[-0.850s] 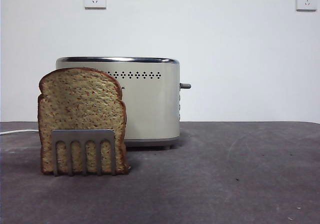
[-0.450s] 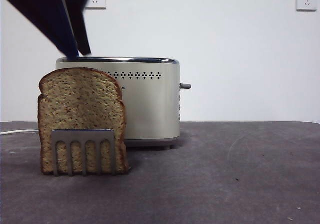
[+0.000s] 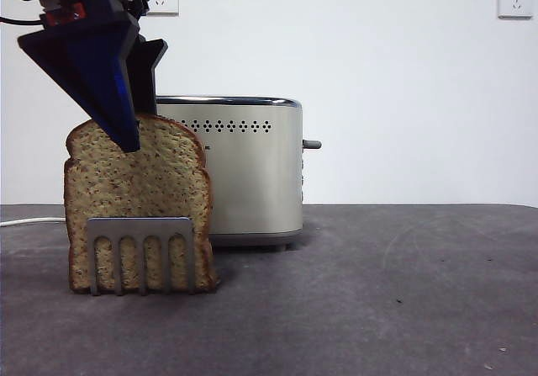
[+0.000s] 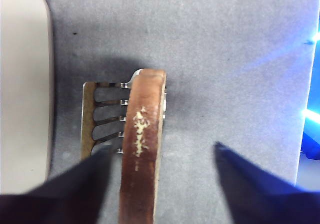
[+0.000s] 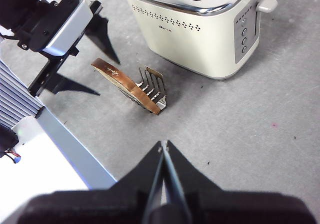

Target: Pick up a slice of bread from the rack,put the bread on the toaster,press the button

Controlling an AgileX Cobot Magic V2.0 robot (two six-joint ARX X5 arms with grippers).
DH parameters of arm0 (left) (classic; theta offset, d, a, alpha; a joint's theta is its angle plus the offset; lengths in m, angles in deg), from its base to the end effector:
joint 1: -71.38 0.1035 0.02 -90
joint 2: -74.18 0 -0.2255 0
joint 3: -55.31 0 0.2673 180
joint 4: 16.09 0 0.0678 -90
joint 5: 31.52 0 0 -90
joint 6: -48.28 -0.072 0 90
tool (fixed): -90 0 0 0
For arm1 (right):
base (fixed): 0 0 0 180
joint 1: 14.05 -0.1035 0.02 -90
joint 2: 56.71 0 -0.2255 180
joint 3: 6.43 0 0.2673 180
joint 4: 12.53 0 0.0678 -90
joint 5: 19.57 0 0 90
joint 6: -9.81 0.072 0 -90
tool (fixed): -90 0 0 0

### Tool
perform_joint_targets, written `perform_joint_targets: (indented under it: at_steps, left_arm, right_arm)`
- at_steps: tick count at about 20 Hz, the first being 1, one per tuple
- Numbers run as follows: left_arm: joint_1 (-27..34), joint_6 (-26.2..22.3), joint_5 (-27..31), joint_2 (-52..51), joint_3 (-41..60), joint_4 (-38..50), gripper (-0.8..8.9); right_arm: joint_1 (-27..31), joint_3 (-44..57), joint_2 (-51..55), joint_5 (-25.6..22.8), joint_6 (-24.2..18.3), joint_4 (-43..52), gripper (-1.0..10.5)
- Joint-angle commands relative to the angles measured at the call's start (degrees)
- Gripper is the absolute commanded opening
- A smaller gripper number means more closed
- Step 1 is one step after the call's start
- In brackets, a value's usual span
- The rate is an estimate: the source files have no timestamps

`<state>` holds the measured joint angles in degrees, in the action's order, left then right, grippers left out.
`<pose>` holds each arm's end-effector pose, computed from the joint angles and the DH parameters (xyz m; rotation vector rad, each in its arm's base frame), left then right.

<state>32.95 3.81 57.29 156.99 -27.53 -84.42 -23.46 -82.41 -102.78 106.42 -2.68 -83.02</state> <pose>0.2425 -0.1943 0.1975 1.0450 0.8766 -1.0459 0.1815 0.0730 0.3172 -0.0311 0.6195 0.8297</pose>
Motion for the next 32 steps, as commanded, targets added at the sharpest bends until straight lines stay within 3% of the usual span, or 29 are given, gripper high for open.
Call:
perform_joint_targets:
  at_steps: [1,7,15,20,26,32]
  left_arm:
    - [-0.04,-0.70,-0.15,0.57,0.02,-0.24,1.50]
    - [-0.04,-0.68,0.09,0.57,0.02,-0.20,-0.09]
    - [-0.04,-0.68,4.59,0.55,-0.20,0.44,-0.09]
    - [-0.04,-0.57,4.59,-0.09,-3.72,-0.26,-0.08]
    - [-0.26,-0.26,4.52,-2.62,-14.56,-9.40,-0.08]
    - [-0.24,-1.36,5.95,-3.61,-34.10,-12.50,-0.09]
  right_arm:
    - [-0.15,-0.07,0.04,0.11,-0.46,-0.07,-0.1]
    - [-0.17,-0.07,0.04,0.13,-0.46,-0.07,-0.1]
    - [-0.15,-0.07,0.04,0.13,-0.48,-0.07,-0.1]
    - [-0.17,-0.07,0.04,0.11,-0.46,-0.07,-0.1]
    - [-0.15,-0.07,-0.07,0.11,-0.50,-0.07,-0.1]
    - [-0.15,-0.07,-0.07,0.09,-0.68,-0.07,-0.1]
